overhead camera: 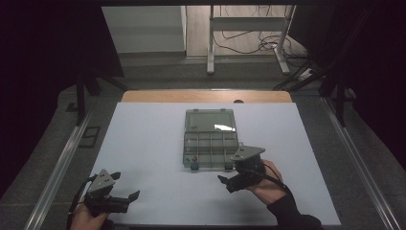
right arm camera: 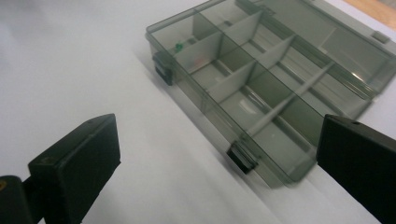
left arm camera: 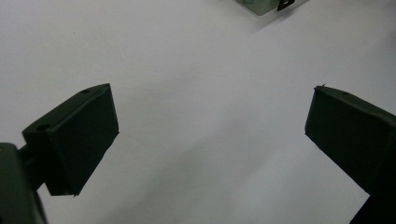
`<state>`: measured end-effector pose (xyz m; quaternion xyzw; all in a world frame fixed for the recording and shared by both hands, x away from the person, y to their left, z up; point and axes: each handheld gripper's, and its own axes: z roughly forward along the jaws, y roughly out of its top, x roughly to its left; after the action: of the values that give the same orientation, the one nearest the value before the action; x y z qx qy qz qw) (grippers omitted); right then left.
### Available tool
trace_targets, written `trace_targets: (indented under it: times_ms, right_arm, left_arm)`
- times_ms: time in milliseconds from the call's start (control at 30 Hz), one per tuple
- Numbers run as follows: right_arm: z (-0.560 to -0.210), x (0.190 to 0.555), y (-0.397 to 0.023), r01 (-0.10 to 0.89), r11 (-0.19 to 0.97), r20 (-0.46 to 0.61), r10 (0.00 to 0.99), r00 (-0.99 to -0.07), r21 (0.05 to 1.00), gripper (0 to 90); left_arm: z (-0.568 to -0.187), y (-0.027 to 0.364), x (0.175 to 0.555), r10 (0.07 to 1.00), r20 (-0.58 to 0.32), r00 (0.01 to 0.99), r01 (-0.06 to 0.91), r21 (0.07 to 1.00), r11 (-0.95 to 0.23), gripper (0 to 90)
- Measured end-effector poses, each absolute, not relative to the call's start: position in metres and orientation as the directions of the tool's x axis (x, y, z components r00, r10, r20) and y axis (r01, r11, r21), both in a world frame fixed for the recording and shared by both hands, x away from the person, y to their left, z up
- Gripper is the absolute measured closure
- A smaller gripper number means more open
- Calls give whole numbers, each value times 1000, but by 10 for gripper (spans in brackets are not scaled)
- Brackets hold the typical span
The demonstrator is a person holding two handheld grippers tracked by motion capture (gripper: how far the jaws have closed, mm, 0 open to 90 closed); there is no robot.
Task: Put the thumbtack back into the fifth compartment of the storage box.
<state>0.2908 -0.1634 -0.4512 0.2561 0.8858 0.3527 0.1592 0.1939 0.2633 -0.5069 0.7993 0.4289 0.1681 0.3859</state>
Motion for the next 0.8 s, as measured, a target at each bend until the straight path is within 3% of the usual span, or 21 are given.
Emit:
trace_targets:
  times_ms: [800]
  right_arm:
    - [-451, 273, -218, 402, 549, -80, 656, -750, 733, 2]
  left_arm:
    - [-507, 263, 194, 817, -62, 573, 557, 761, -332, 30]
